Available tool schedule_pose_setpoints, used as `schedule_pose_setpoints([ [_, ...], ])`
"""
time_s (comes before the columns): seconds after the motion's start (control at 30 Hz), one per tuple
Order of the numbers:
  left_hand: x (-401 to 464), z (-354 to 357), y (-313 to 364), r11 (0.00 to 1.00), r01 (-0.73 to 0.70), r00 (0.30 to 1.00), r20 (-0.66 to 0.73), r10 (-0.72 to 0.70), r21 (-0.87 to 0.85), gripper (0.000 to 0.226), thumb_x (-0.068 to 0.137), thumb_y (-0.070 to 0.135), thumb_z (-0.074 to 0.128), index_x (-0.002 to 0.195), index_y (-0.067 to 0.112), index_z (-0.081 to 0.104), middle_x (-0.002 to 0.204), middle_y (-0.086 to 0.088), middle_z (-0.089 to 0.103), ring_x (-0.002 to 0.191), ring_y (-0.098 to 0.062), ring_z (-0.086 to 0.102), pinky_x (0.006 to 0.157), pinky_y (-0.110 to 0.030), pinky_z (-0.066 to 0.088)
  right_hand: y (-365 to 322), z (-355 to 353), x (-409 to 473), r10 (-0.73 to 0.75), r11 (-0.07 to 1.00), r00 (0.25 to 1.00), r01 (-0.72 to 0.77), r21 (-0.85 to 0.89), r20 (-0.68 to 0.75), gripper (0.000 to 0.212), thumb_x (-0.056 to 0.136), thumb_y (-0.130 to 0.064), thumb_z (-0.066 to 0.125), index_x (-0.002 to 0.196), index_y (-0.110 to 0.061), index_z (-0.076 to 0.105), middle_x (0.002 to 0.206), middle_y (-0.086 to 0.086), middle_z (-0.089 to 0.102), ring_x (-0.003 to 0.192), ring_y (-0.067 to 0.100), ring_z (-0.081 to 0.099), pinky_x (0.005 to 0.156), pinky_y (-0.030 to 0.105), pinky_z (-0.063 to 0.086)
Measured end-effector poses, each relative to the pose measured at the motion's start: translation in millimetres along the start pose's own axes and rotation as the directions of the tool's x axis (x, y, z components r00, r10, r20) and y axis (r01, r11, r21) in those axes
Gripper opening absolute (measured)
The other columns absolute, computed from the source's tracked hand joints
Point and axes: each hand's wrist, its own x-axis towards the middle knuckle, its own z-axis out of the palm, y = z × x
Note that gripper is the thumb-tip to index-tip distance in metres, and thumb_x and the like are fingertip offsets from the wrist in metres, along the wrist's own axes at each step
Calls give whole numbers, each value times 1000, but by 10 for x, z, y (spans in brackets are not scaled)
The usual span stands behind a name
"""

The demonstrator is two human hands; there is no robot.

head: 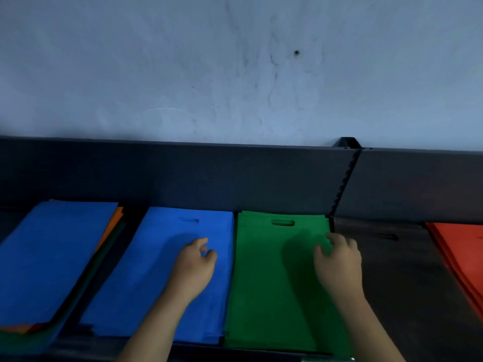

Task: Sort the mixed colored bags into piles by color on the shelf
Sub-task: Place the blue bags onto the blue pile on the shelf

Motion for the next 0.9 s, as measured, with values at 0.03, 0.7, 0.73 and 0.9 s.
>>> schedule_pose_setpoints([
  [0.03,19,-154,-64,1000,0,1000,-31,1,7,47,101,24,54,148,16,50,143,-4,56,107,-10,55,77,-21,40,-125,89,-2,-24,998,1000,23,66,15,45,97,-17,69,139,-4,62,135,21,59,116,38,60,97,40,48],
  [0.7,516,-3245,-2355,893,255,947,-280,-154,370,69,107,41,42,161,5,18,169,-16,14,152,-33,24,120,-48,30,-3066,2742,-1629,-179,859,810,-149,491,559,27,101,-15,66,128,-13,61,104,5,73,95,31,73,86,47,59],
  [0.73,567,-3259,-2440,887,255,957,-234,-173,386,70,107,44,40,160,3,20,168,-18,17,151,-35,26,120,-48,30,-3140,2843,-1645,-151,864,806,-173,472,572,30,102,-19,66,130,-11,61,102,7,72,89,28,72,78,42,59],
  [0.9,602,-3178,-2365,903,34,999,2,-39,429,55,103,55,41,141,17,53,145,-6,54,129,-26,54,106,-40,45,-3287,3041,-1601,-71,946,897,-78,314,437,46,97,-44,72,82,-1,68,74,6,71,65,19,65,57,34,46],
])
